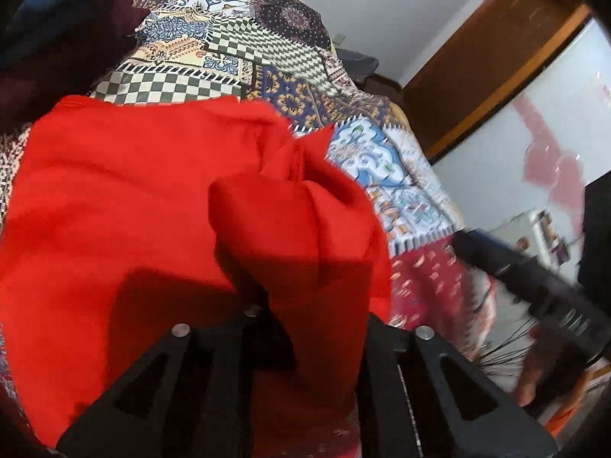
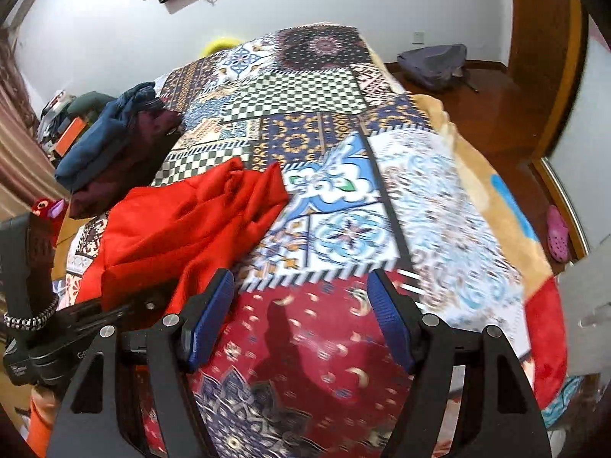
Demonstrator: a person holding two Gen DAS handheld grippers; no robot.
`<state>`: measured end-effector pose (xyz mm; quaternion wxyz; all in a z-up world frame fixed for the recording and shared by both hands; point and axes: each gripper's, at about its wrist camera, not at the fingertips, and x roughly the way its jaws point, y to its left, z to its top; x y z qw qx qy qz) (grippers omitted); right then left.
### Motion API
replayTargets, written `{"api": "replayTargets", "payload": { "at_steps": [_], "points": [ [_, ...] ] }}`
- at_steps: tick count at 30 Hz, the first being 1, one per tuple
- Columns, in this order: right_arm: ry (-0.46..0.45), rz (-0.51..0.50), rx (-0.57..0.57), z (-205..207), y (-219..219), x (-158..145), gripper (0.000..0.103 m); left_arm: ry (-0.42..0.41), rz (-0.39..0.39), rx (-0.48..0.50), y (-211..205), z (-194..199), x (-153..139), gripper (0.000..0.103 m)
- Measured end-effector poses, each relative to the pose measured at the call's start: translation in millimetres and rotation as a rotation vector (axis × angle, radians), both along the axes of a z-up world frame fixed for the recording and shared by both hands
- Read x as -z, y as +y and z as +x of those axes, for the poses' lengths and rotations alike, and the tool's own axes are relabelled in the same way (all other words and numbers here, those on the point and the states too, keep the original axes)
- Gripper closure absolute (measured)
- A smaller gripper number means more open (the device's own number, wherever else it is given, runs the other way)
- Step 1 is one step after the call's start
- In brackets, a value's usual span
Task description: Fold large clothes
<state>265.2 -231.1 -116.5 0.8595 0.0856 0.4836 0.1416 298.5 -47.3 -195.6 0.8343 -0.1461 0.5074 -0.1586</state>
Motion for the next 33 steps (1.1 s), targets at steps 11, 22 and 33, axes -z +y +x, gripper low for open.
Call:
{"api": "replayTargets", "payload": {
  "at_steps": [11, 22, 33],
  "points": [
    [-0.117, 0.016, -0.141, 1, 57, -33, 0.034, -0.228, 0.103, -0.016, 52, -42, -75, 0.053],
    [-0.105, -0.080, -0.361, -6, 145, -17, 0.034, -0.109, 0.185, -0.174, 153, -51, -31, 0.041],
    [0.015, -0.153, -0.226, 3, 84, 33, 0.029, -0.049, 0.147, -0.180, 161, -74, 1, 0.032]
  ]
}}
